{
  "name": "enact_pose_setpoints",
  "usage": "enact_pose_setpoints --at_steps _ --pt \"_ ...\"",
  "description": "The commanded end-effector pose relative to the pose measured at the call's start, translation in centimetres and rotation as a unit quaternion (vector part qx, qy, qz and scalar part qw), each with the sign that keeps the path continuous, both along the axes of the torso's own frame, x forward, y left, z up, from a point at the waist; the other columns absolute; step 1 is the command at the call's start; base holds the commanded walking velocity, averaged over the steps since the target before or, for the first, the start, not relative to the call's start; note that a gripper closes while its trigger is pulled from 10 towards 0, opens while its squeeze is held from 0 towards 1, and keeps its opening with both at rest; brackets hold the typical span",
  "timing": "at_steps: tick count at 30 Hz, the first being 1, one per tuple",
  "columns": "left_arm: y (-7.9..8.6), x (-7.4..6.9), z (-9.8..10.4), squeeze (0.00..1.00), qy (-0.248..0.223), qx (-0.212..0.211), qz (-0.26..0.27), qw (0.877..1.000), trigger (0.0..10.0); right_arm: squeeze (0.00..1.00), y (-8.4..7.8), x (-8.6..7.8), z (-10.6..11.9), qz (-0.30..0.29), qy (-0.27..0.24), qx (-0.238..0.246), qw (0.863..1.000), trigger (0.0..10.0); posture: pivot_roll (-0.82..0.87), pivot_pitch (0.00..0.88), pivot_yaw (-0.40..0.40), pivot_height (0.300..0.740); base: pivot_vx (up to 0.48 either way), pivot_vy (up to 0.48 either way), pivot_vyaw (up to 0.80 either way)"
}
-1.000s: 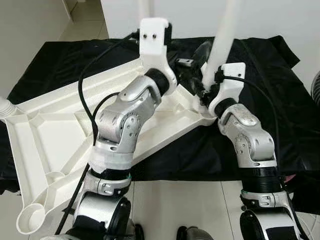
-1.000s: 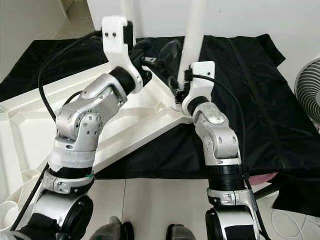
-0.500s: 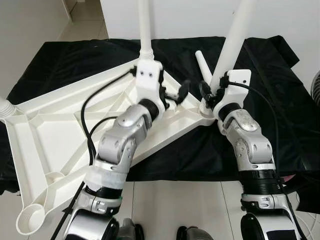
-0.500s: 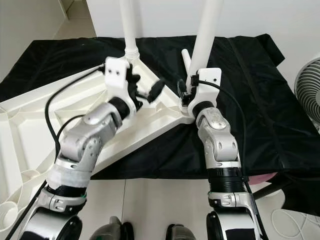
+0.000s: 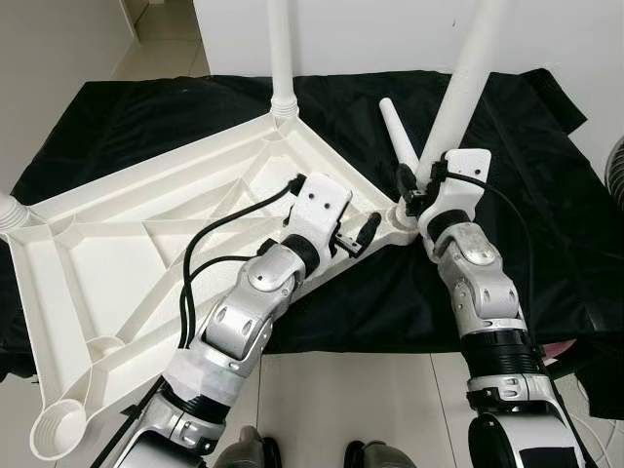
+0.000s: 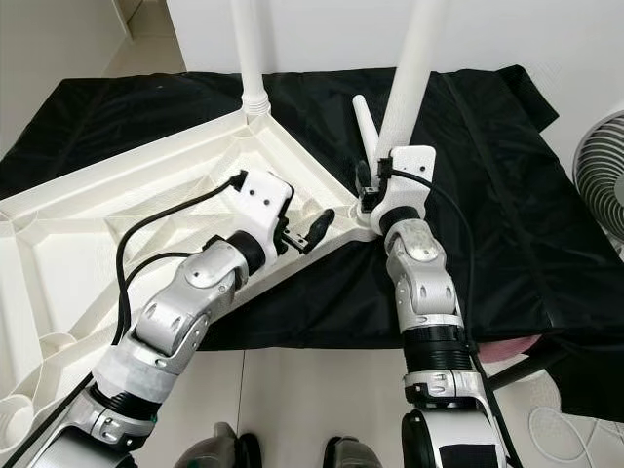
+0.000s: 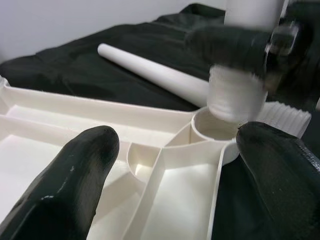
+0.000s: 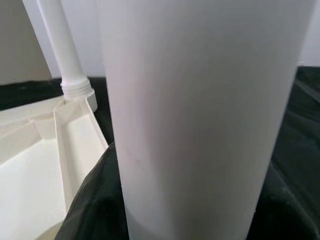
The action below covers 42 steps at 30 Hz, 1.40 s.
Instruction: Building children table
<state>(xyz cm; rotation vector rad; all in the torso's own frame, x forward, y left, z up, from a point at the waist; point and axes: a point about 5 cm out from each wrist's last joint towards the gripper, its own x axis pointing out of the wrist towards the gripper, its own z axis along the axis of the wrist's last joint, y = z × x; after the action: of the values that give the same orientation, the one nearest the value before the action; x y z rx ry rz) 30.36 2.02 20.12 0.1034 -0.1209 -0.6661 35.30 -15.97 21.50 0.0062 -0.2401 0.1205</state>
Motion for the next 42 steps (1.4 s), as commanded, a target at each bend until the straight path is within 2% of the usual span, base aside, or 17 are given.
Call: enact_pose_setpoints --at_steps 1,11,14,17,19,22,24,29,39,41,42 --pt "-0.6 -0.4 -0.9 0.00 0.016 0.027 -0.066 0.997 10.0 0.00 0.2 0.0 0.7 0.006 -0.022 0.013 1.000 10.0 -0.09 0.112 0.046 0.740 0.000 0.000 0.00" --pt "-1.9 -0.1 -2.5 0.00 0.038 0.065 -0.094 0.993 10.0 0.00 -0.2 0.3 0.8 -0.007 -0.033 0.012 0.999 10.0 -0.09 0.108 0.051 0.740 0.000 0.000 0.00" --pt "-2.7 -0.3 -3.5 0.00 0.049 0.094 -0.122 0.987 10.0 0.00 -0.4 0.4 0.9 -0.011 -0.036 0.008 0.999 10.0 -0.10 0.107 0.058 0.740 0.000 0.000 0.00" --pt "-3.0 -0.5 -3.8 0.00 0.056 0.104 -0.132 0.984 10.0 0.00 -0.5 0.4 0.9 -0.013 -0.037 0.007 0.999 10.0 -0.10 0.107 0.058 0.740 0.000 0.000 0.00" --pt "-3.1 -0.7 -4.9 0.00 0.075 0.137 -0.151 0.976 10.0 0.00 -0.6 0.4 0.9 -0.016 -0.036 0.006 0.999 10.0 -0.10 0.107 0.064 0.740 0.000 0.000 0.00" --pt "-3.1 -0.7 -5.3 0.00 0.083 0.146 -0.154 0.974 10.0 0.00 -0.6 0.4 0.9 -0.017 -0.036 0.006 0.999 10.0 -0.10 0.107 0.064 0.740 0.000 0.000 0.00" --pt "-3.0 -0.7 -6.1 0.00 0.109 0.159 -0.152 0.969 10.0 0.00 -0.6 0.4 0.9 -0.017 -0.037 0.007 0.999 10.0 -0.10 0.108 0.070 0.740 0.000 0.000 0.00" --pt "-2.7 -0.1 -6.6 0.00 0.134 0.160 -0.123 0.970 10.0 0.00 -0.6 0.4 0.8 -0.017 -0.040 0.007 0.999 10.0 -0.10 0.108 0.070 0.740 0.000 0.000 0.00" --pt "-2.4 0.7 -6.2 0.00 0.133 0.153 -0.106 0.974 10.0 0.00 -0.7 0.5 0.9 -0.019 -0.041 0.005 0.999 10.0 -0.10 0.111 0.069 0.740 0.000 0.000 0.00" --pt "-2.1 0.8 -5.6 0.00 0.125 0.146 -0.109 0.975 10.0 0.00 -0.8 0.5 0.9 -0.020 -0.042 0.004 0.999 10.0 -0.11 0.111 0.066 0.740 0.000 0.000 0.00" --pt "-2.2 0.6 -4.4 0.00 0.112 0.122 -0.123 0.978 10.0 0.00 -0.8 0.5 1.0 -0.020 -0.042 0.002 0.999 10.0 -0.11 0.111 0.066 0.740 0.000 0.000 0.00"
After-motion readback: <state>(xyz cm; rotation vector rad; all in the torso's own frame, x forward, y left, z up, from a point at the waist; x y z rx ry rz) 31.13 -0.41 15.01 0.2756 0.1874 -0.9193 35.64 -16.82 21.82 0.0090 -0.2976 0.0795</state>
